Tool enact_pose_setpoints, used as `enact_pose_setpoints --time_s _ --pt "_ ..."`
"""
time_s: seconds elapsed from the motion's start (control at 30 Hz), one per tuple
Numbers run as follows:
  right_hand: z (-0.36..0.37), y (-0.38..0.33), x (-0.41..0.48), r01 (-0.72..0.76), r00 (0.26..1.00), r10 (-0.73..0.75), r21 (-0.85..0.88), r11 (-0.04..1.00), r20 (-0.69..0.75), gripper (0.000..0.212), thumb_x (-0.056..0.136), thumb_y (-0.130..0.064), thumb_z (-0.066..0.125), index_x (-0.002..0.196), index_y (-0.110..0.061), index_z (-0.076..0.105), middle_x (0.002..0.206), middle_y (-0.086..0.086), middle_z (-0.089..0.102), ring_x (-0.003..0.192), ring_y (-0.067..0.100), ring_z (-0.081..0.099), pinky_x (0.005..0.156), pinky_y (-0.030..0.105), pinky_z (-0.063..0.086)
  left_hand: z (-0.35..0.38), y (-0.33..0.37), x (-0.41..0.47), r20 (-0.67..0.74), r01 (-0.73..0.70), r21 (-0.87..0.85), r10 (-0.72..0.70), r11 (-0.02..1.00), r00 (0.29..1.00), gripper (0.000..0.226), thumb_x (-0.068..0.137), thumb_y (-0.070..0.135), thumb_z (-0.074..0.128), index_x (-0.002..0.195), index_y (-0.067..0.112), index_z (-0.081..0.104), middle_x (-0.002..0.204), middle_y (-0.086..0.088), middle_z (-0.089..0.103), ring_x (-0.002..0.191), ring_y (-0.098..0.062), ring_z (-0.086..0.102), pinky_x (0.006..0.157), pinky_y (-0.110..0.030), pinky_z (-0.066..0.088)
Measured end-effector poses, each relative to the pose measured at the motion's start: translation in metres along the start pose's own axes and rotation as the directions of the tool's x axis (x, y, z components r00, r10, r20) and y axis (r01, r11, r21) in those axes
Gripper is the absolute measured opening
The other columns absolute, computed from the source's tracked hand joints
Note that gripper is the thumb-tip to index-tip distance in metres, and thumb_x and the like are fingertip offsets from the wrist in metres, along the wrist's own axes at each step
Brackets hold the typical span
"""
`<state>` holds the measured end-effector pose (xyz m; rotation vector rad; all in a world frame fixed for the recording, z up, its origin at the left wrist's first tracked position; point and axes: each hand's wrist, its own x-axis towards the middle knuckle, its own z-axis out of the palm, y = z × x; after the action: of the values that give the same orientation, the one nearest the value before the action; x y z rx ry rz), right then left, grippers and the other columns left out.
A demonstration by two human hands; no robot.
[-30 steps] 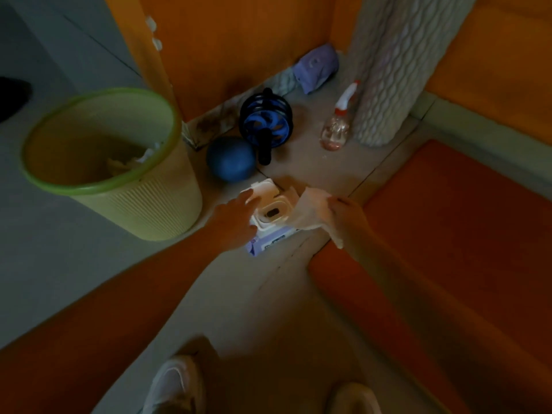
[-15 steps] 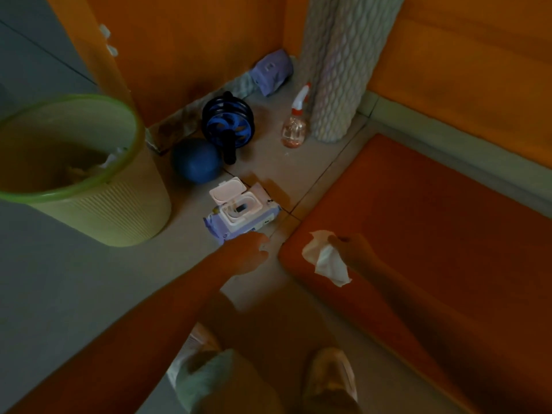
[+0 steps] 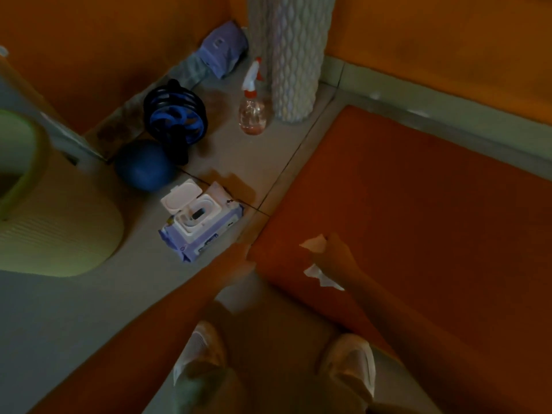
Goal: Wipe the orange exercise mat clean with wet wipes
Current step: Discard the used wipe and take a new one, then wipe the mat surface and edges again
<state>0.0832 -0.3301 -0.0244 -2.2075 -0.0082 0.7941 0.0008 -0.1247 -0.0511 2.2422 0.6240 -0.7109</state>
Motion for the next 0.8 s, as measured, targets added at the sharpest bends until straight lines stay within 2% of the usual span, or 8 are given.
enact_pose_setpoints --time_s 0.07,0.13,0.23,0.33,0.4,0.5,0.63,0.8 --pt "-0.003 0.008 0.008 0.069 0.997 -0.070 -0.051 0.996 -0.020 0.038 0.096 -0.022 0.055 0.129 -0.007 0.043 0.119 0.002 0.054 0.093 0.015 0.053 0.072 0.018 0.039 0.000 0.008 0.001 -0.006 0.055 -0.070 -0.056 0.996 0.998 0.012 0.093 0.011 0.056 0.105 0.011 0.054 0.095 -0.006 0.057 0.080 -0.013 0.057 0.068 -0.017 0.044" --pt "-0.009 0.008 0.013 0.062 0.997 -0.066 -0.095 0.993 -0.034 0.035 0.100 -0.020 0.047 0.132 -0.007 0.043 0.122 0.009 0.058 0.082 0.009 0.051 0.057 0.016 0.038 0.002 0.014 -0.001 0.034 0.093 -0.098 -0.091 0.991 0.995 0.031 0.092 0.018 0.058 0.121 0.009 0.054 0.112 -0.010 0.059 0.102 -0.024 0.060 0.087 -0.031 0.050" --pt "-0.021 0.007 0.015 0.086 0.994 -0.094 -0.141 0.986 -0.050 0.037 0.101 -0.017 0.043 0.136 -0.006 0.038 0.120 0.013 0.057 0.085 0.016 0.057 0.061 0.021 0.046 0.006 0.025 0.004 0.045 0.183 -0.289 -0.178 0.940 0.983 0.036 0.093 0.020 0.059 0.127 0.013 0.050 0.123 -0.009 0.055 0.113 -0.026 0.055 0.099 -0.041 0.045" --pt "-0.031 -0.001 0.010 0.206 0.967 -0.232 -0.211 0.955 -0.107 0.036 0.100 -0.014 0.041 0.135 -0.005 0.041 0.124 0.013 0.055 0.105 0.025 0.056 0.084 0.027 0.047 0.000 0.044 0.020 0.058 0.241 -0.421 -0.239 0.875 0.969 0.015 0.098 0.022 0.052 0.106 0.010 0.056 0.108 -0.012 0.055 0.094 -0.020 0.057 0.085 -0.028 0.044" --pt "-0.030 0.003 0.024 0.198 0.966 -0.229 -0.223 0.954 -0.121 0.034 0.102 -0.019 0.039 0.134 -0.010 0.043 0.124 0.007 0.056 0.097 0.012 0.054 0.075 0.010 0.039 -0.006 0.050 0.031 0.101 0.268 -0.404 -0.248 0.875 0.963 0.029 0.099 0.024 0.052 0.122 0.007 0.053 0.122 -0.015 0.054 0.109 -0.025 0.055 0.091 -0.028 0.042" --pt "-0.016 0.016 0.044 0.174 0.961 -0.215 -0.225 0.959 -0.175 0.032 0.101 -0.032 0.041 0.131 -0.021 0.046 0.125 -0.005 0.056 0.083 -0.013 0.044 0.070 0.001 0.034 -0.009 0.053 0.043 0.118 0.234 -0.382 -0.204 0.894 0.972 0.058 0.097 0.032 0.055 0.147 0.011 0.033 0.147 -0.013 0.040 0.133 -0.028 0.041 0.102 -0.033 0.036" --pt "-0.021 0.007 0.041 0.182 0.957 -0.191 -0.061 0.981 -0.219 0.026 0.102 -0.027 0.036 0.104 -0.012 0.057 0.093 0.003 0.057 0.077 0.011 0.052 0.064 0.019 0.041 -0.019 0.051 0.047 0.097 0.179 -0.422 -0.152 0.889 0.984 0.054 0.096 0.040 0.054 0.139 0.010 0.046 0.136 -0.012 0.053 0.122 -0.029 0.053 0.099 -0.034 0.042" --pt "-0.043 -0.024 0.030 0.230 0.939 -0.215 0.027 0.973 -0.269 0.028 0.104 -0.027 0.034 0.080 -0.022 0.048 0.071 -0.003 0.051 0.054 0.010 0.044 0.050 0.024 0.038 -0.035 0.066 0.032 0.143 0.135 -0.445 -0.079 0.885 0.987 0.042 0.096 0.039 0.054 0.120 0.005 0.061 0.122 -0.014 0.062 0.106 -0.031 0.060 0.092 -0.038 0.046"
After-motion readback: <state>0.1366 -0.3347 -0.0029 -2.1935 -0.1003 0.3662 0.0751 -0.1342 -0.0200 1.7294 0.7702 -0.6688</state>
